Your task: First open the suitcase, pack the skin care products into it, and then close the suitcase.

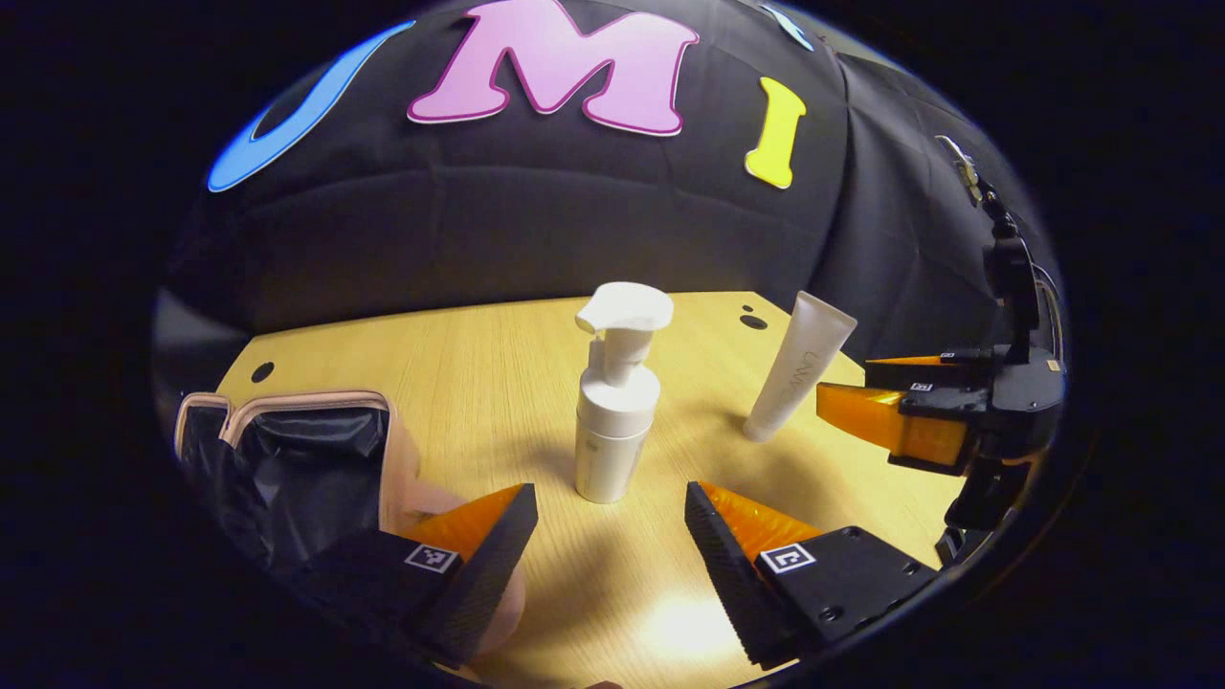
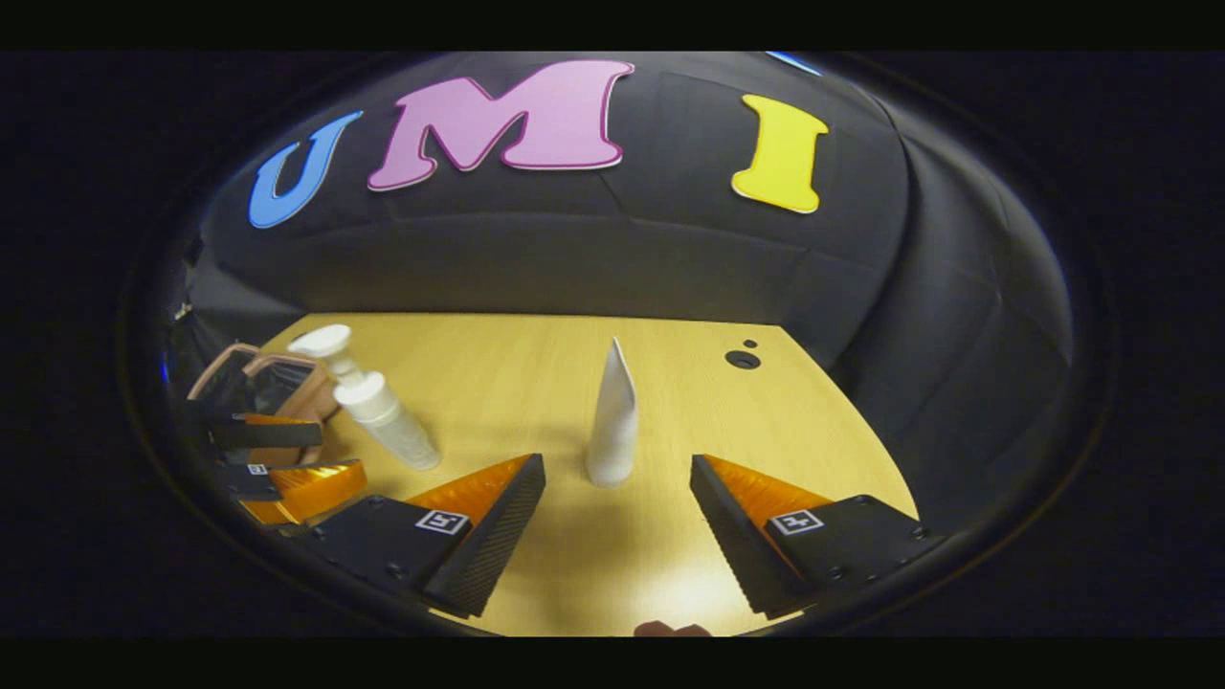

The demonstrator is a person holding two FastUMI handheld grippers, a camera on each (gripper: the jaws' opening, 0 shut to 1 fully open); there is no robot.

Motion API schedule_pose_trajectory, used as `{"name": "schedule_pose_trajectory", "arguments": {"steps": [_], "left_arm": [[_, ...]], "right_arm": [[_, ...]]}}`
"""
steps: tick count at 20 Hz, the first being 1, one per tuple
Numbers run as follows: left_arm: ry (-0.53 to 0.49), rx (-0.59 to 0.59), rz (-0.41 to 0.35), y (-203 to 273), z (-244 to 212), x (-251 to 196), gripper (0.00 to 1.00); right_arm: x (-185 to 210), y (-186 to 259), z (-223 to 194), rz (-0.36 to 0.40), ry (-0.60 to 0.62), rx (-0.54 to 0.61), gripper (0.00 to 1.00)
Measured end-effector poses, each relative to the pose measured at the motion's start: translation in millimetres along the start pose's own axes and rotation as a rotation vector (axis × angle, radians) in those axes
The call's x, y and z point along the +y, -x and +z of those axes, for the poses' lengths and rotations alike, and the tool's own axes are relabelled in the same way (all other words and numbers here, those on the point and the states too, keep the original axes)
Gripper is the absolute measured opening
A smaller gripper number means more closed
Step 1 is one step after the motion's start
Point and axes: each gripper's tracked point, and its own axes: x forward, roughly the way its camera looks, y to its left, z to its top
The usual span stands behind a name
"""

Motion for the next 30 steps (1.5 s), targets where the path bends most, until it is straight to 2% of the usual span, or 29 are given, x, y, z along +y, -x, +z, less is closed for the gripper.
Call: {"name": "schedule_pose_trajectory", "arguments": {"steps": [1,2,9,13,14,15,16,17,18,20,22,24,26,29,30], "left_arm": [[-0.012,-0.007,0.016,-8.2,1.7,-0.1,0.99],[-0.025,-0.017,0.031,-16.1,5.8,0.3,0.99],[-0.034,-0.005,0.086,-56.4,15.8,-4.1,0.98],[-0.044,0.027,0.117,-77.5,11.4,1.4,0.98],[-0.049,0.063,0.136,-79.2,3.9,7.3,0.99],[-0.032,0.090,0.133,-79.6,2.1,7.2,0.89],[-0.020,0.107,0.137,-81.8,1.8,8.1,0.74],[-0.005,0.156,0.139,-76.0,0.2,9.4,0.59],[0.019,0.194,0.126,-66.6,0.3,10.9,0.57],[0.087,0.224,0.060,-42.6,14.3,4.5,0.53],[0.115,0.258,-0.006,-0.1,26.9,5.7,0.56],[0.055,0.312,-0.057,52.6,33.0,23.3,0.56],[-0.052,0.397,-0.070,105.9,30.9,57.6,0.56],[-0.132,0.578,-0.034,151.5,1.3,128.8,0.56],[-0.132,0.654,-0.002,156.3,-13.5,152.7,0.52]], "right_arm": [[-1.9,-9.5,0.3,0.003,-0.004,-0.003,0.93],[-5.2,-17.0,0.1,0.001,-0.012,-0.009,0.98],[-0.1,-68.2,-18.2,0.047,-0.185,0.049,0.98],[7.0,-74.1,-22.1,0.077,-0.197,0.063,0.98],[4.8,-74.3,-27.1,0.057,-0.176,0.095,0.96],[0.8,-73.4,-17.4,0.029,-0.159,0.080,0.71],[3.8,-86.5,-25.6,0.044,-0.156,0.105,0.45],[8.0,-80.9,-24.9,0.072,-0.169,0.126,0.43],[10.7,-73.7,-24.0,0.084,-0.194,0.145,0.40],[11.6,-57.7,-13.0,0.099,-0.199,0.139,0.40],[11.6,-26.1,1.3,0.121,-0.191,0.115,0.40],[12.3,8.6,17.9,0.146,-0.179,0.078,0.40],[13.7,45.7,29.5,0.159,-0.164,0.040,0.39],[29.3,85.6,34.3,0.176,-0.175,0.002,0.40],[37.6,96.5,33.6,0.180,-0.176,-0.003,0.39]]}}
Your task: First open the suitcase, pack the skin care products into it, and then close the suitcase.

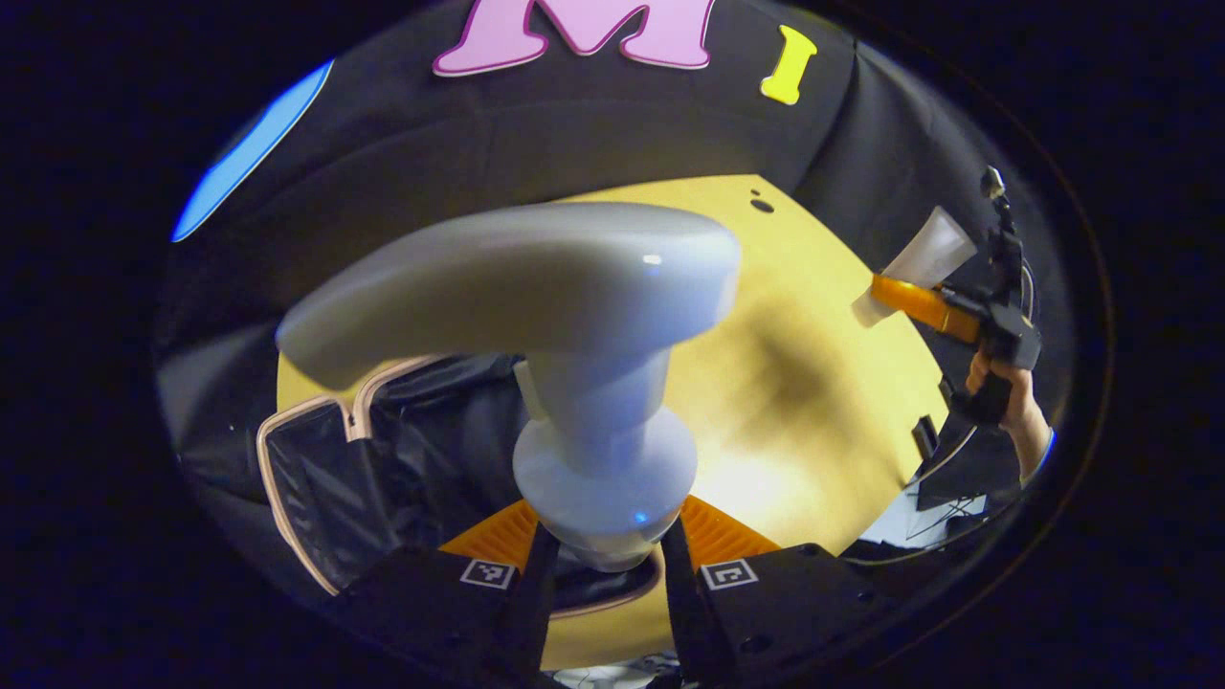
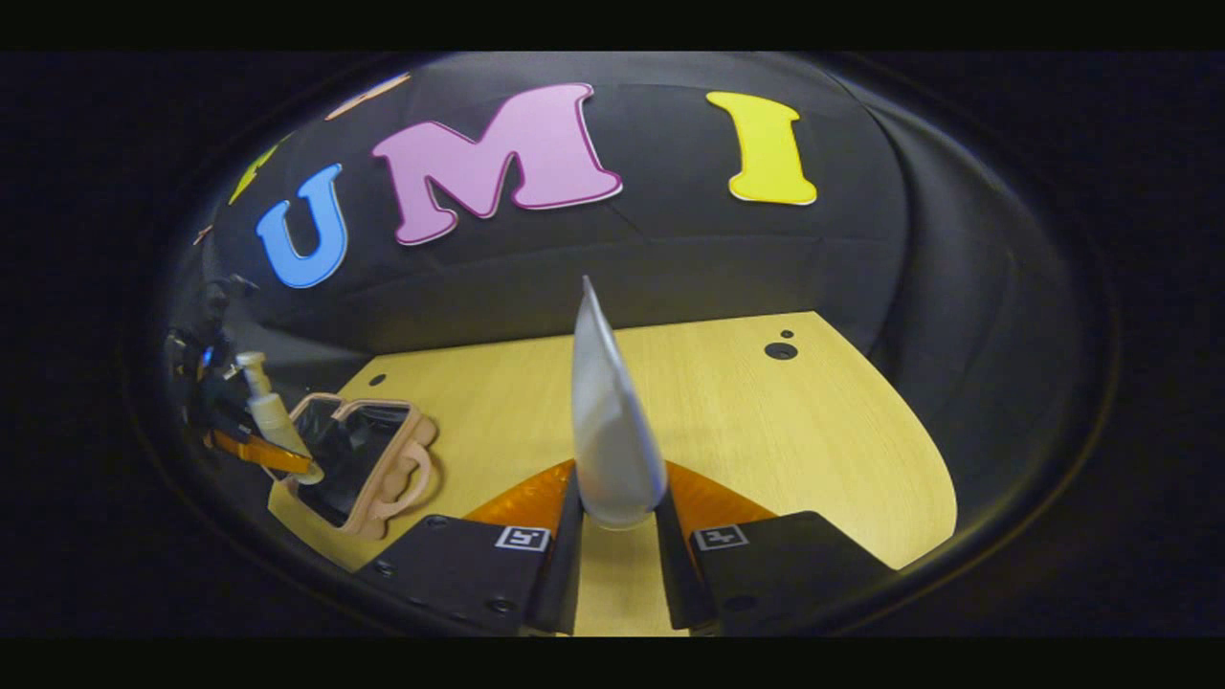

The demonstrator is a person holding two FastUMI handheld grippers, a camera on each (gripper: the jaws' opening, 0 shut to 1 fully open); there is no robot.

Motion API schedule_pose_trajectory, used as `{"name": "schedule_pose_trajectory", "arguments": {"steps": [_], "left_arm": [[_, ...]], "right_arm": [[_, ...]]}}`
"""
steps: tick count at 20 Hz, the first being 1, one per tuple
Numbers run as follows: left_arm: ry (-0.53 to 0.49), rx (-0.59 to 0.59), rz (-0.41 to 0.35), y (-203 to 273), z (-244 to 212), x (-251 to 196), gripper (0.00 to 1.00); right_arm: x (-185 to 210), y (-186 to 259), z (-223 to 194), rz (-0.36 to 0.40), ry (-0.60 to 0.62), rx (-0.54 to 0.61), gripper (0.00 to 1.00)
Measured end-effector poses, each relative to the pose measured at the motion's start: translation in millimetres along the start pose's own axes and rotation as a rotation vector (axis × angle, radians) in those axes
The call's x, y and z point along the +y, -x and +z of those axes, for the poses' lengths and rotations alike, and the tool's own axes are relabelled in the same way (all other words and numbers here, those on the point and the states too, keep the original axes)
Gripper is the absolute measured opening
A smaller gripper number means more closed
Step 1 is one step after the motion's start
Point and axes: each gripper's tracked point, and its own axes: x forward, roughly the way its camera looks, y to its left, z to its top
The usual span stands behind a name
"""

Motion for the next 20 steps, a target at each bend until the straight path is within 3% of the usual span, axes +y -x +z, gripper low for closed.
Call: {"name": "schedule_pose_trajectory", "arguments": {"steps": [2,5,6,9,11,12,15,17,18,20], "left_arm": [[0.064,0.143,0.012,-19.9,-31.6,28.2,0.56],[0.155,0.357,-0.016,-51.8,-76.8,35.4,0.56],[0.157,0.395,-0.025,-62.4,-86.9,35.7,0.60],[0.182,0.473,0.019,-94.4,-102.6,41.9,0.56],[0.195,0.485,0.027,-107.6,-105.9,56.7,0.60],[0.207,0.480,0.036,-110.9,-106.8,62.3,0.56],[0.236,0.460,0.058,-117.9,-112.1,74.5,0.59],[0.233,0.407,0.039,-115.8,-105.8,73.1,0.62],[0.227,0.373,0.040,-111.2,-100.9,75.8,0.59],[0.212,0.273,0.056,-92.3,-86.6,80.4,0.66]], "right_arm": [[20.0,14.1,-8.2,0.014,-0.007,0.006,0.39],[52.0,35.0,-14.9,0.048,-0.027,0.003,0.39],[59.0,40.7,-16.8,0.050,-0.023,0.003,0.40],[72.4,57.1,-18.8,0.052,0.037,0.010,0.39],[79.5,66.5,-21.4,0.056,0.071,0.020,0.39],[82.4,66.1,-21.7,0.061,0.081,0.025,0.39],[97.7,68.8,-27.5,0.071,0.107,0.049,0.39],[114.0,70.0,-28.9,0.092,0.115,0.060,0.39],[123.2,69.5,-29.8,0.104,0.119,0.073,0.39],[147.0,68.4,-30.5,0.145,0.141,0.099,0.39]]}}
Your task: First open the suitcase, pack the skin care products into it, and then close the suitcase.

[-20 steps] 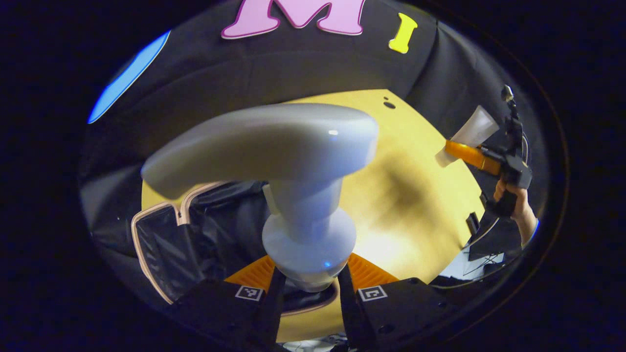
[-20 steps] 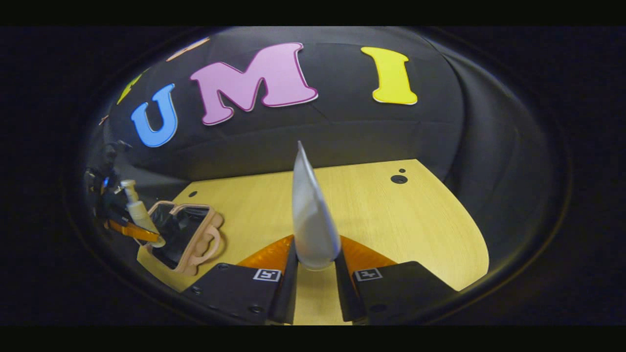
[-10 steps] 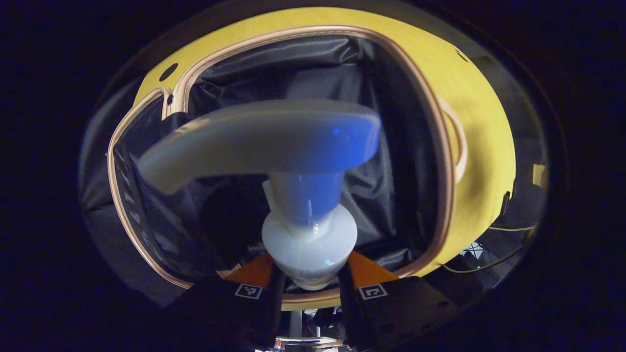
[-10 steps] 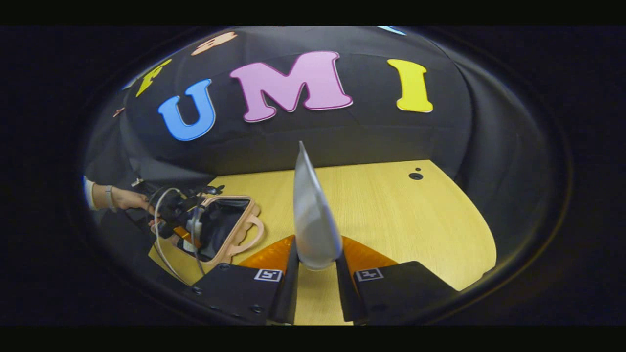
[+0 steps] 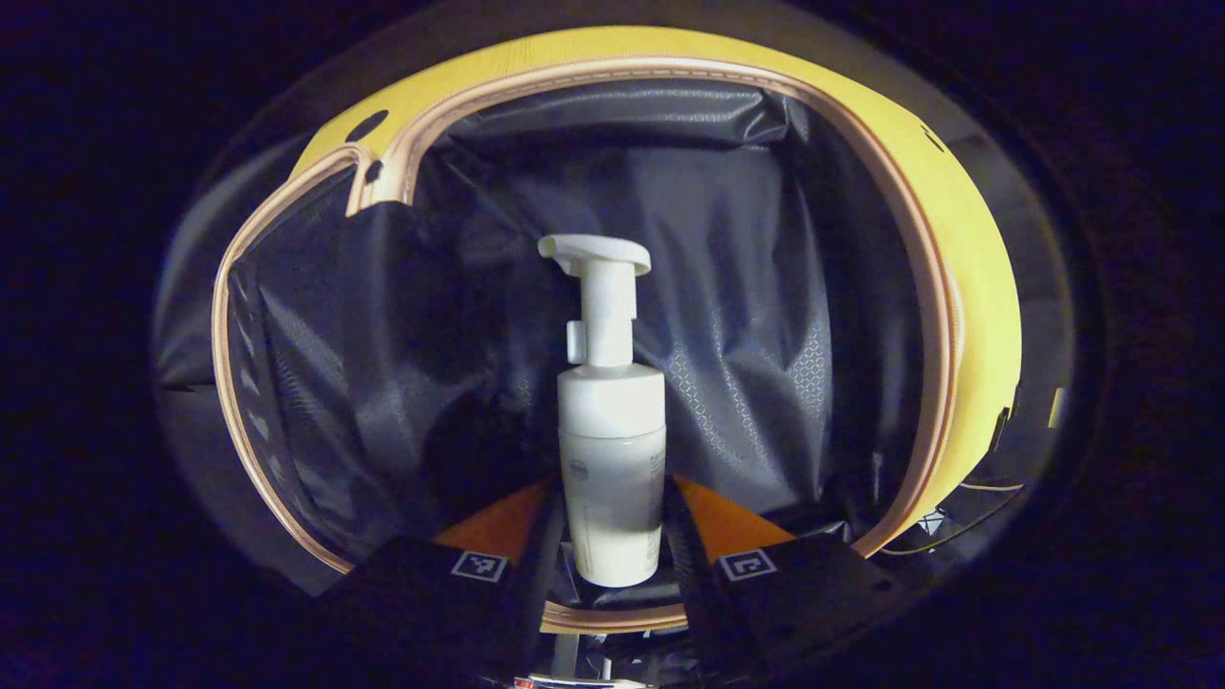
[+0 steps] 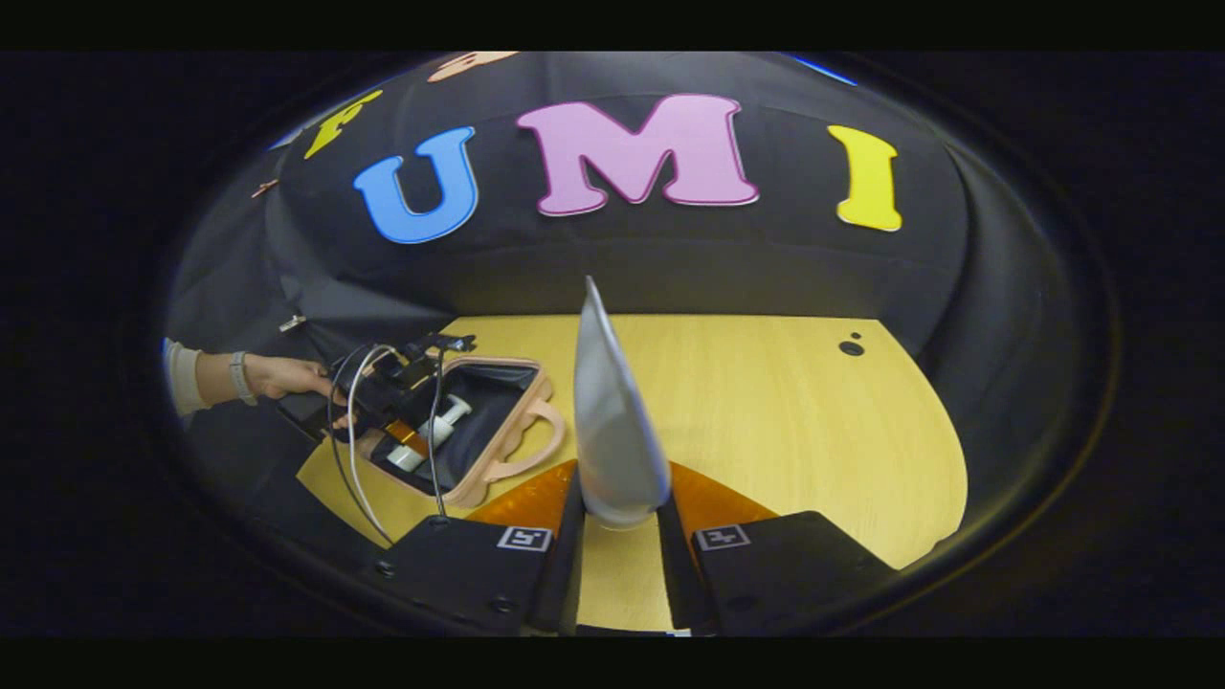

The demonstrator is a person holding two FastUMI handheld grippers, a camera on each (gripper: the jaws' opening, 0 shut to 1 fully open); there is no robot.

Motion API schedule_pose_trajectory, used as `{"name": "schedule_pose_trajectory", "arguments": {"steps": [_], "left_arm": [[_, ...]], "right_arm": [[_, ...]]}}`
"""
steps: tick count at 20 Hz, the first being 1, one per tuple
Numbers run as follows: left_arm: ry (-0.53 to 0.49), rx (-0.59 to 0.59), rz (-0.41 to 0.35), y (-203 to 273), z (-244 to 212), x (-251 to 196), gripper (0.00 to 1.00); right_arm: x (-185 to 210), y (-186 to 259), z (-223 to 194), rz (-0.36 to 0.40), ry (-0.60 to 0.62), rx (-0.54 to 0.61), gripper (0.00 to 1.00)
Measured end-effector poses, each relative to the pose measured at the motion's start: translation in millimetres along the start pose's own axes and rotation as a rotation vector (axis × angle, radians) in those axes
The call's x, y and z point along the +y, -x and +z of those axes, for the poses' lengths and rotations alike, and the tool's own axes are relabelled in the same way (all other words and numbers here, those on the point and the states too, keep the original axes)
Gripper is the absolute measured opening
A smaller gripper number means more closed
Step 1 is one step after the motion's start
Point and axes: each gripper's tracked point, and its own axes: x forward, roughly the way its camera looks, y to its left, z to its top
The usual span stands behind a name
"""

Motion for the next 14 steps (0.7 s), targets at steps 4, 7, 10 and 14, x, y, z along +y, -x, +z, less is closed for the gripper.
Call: {"name": "schedule_pose_trajectory", "arguments": {"steps": [4,7,10,14], "left_arm": [[0.004,-0.278,-0.009,62.1,7.9,6.5,0.93],[0.090,-0.468,-0.021,107.3,-5.5,26.7,0.99],[0.216,-0.512,-0.069,128.0,-45.2,53.3,0.99],[0.402,-0.523,-0.067,133.8,-102.5,117.4,0.97]], "right_arm": [[62.8,-24.7,10.6,0.125,0.056,0.055,0.40],[121.6,-58.5,8.8,0.240,0.040,0.153,0.40],[172.1,-107.0,-12.7,0.334,-0.018,0.340,0.40],[204.5,-163.0,-63.0,0.323,-0.117,0.643,0.40]]}}
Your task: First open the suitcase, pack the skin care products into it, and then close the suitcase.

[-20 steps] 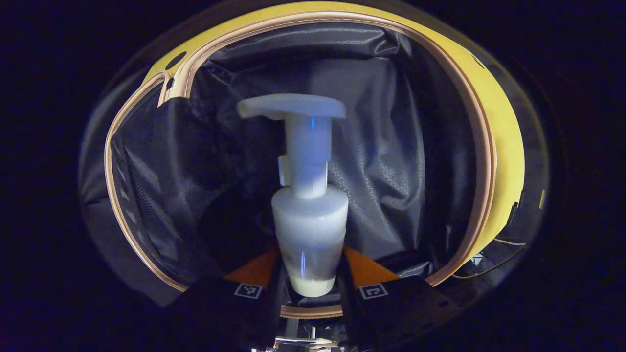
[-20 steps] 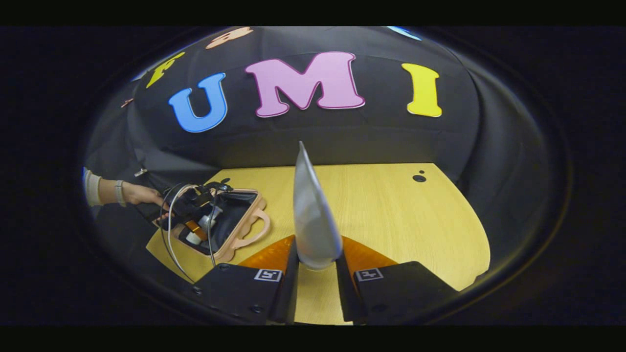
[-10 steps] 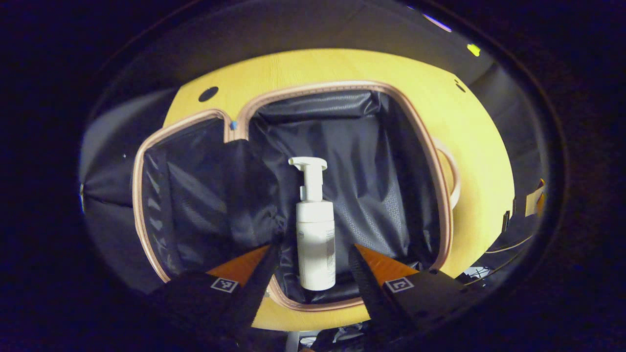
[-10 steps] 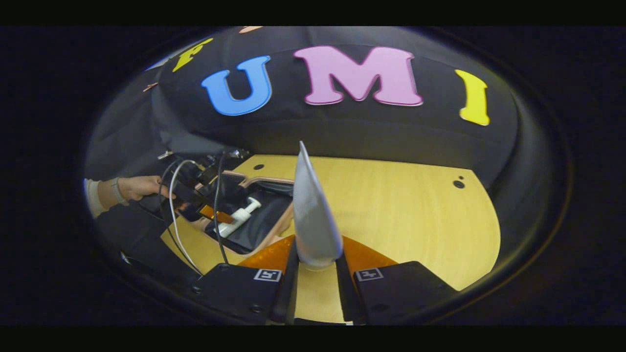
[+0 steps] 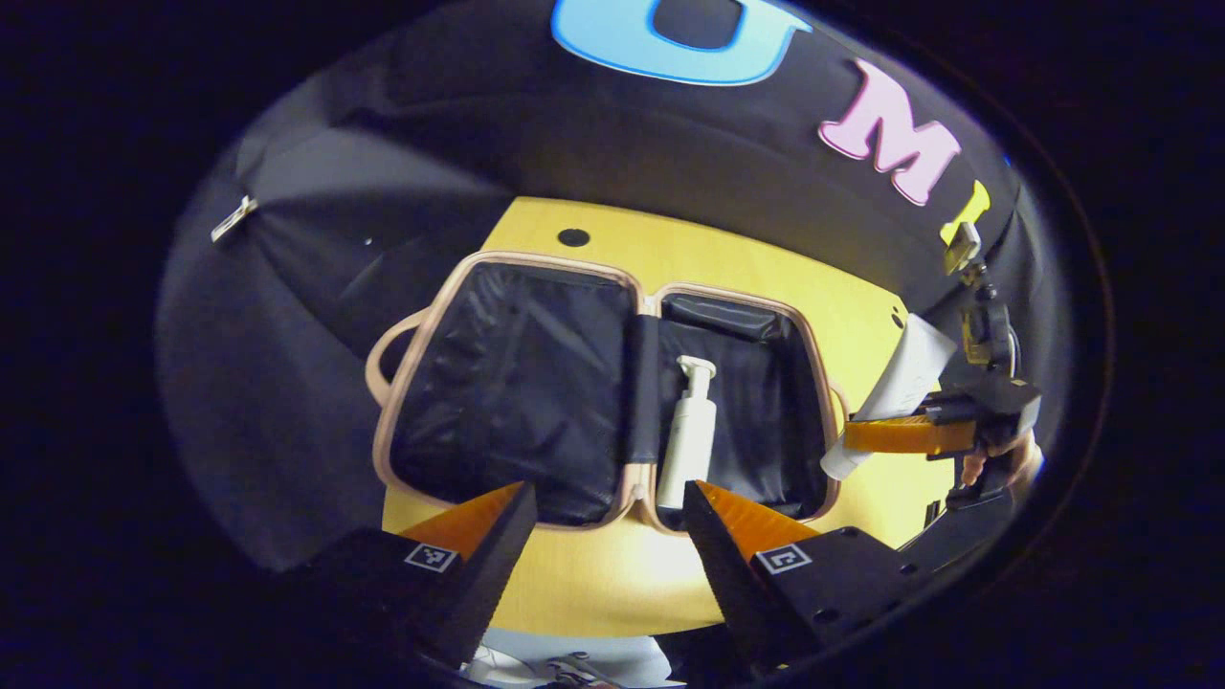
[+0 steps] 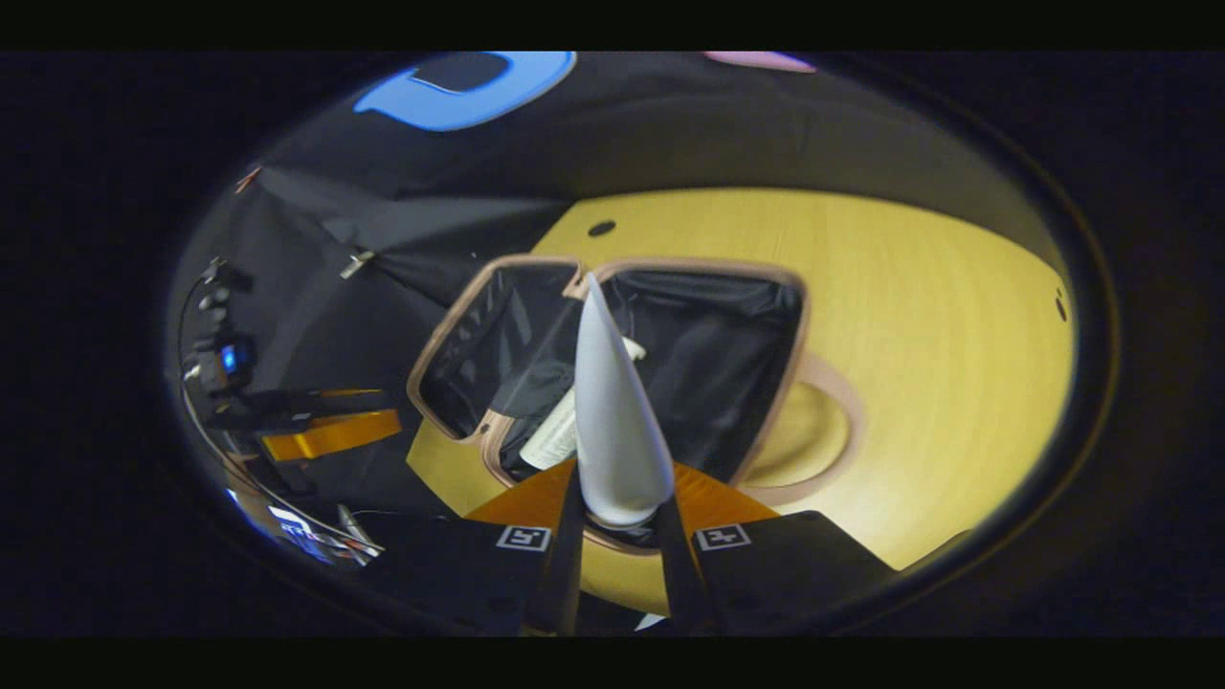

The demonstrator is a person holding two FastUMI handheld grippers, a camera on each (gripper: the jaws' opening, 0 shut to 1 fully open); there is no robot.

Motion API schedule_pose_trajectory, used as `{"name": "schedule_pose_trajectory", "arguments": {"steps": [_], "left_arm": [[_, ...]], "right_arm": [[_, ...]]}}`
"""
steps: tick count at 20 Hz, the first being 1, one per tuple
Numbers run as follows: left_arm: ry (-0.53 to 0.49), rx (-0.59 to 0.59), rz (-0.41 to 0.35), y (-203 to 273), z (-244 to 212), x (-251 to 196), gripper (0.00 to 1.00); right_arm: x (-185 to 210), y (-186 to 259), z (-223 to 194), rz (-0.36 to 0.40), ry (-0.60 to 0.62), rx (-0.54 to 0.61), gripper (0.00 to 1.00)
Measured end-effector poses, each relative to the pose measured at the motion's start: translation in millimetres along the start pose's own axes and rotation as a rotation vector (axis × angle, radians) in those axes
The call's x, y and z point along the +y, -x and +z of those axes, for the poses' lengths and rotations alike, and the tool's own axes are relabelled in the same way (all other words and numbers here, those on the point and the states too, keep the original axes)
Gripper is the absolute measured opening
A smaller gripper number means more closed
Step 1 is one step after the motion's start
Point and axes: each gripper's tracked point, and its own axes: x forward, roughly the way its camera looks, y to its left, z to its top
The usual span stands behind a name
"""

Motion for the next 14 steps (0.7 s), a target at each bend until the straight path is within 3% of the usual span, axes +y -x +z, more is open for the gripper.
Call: {"name": "schedule_pose_trajectory", "arguments": {"steps": [4,6,8,9,10,12,13,14], "left_arm": [[0.156,0.016,0.056,-0.9,-21.7,72.9,0.97],[0.230,0.019,0.063,4.1,-22.3,98.7,0.97],[0.287,0.024,0.075,0.0,-26.8,122.4,0.97],[0.304,0.025,0.092,-0.2,-25.3,135.7,0.97],[0.313,0.026,0.105,0.3,-22.2,146.0,0.97],[0.325,0.020,0.130,-4.3,-16.5,165.2,0.97],[0.332,0.015,0.134,-6.7,-12.1,172.4,0.97],[0.347,0.019,0.136,-9.9,-9.4,178.4,0.97]], "right_arm": [[-5.5,-59.8,-25.9,-0.019,-0.184,0.226,0.40],[-18.8,-80.4,-38.2,-0.066,-0.231,0.307,0.40],[-19.9,-87.8,-34.4,-0.078,-0.284,0.309,0.40],[-19.0,-87.4,-25.9,-0.075,-0.300,0.285,0.32],[-18.1,-83.7,-22.8,-0.086,-0.321,0.275,0.33],[-10.0,-79.5,-19.5,-0.069,-0.384,0.259,0.47],[-4.0,-72.5,-15.7,-0.054,-0.410,0.248,0.49],[-0.9,-66.8,-13.7,-0.045,-0.427,0.239,0.75]]}}
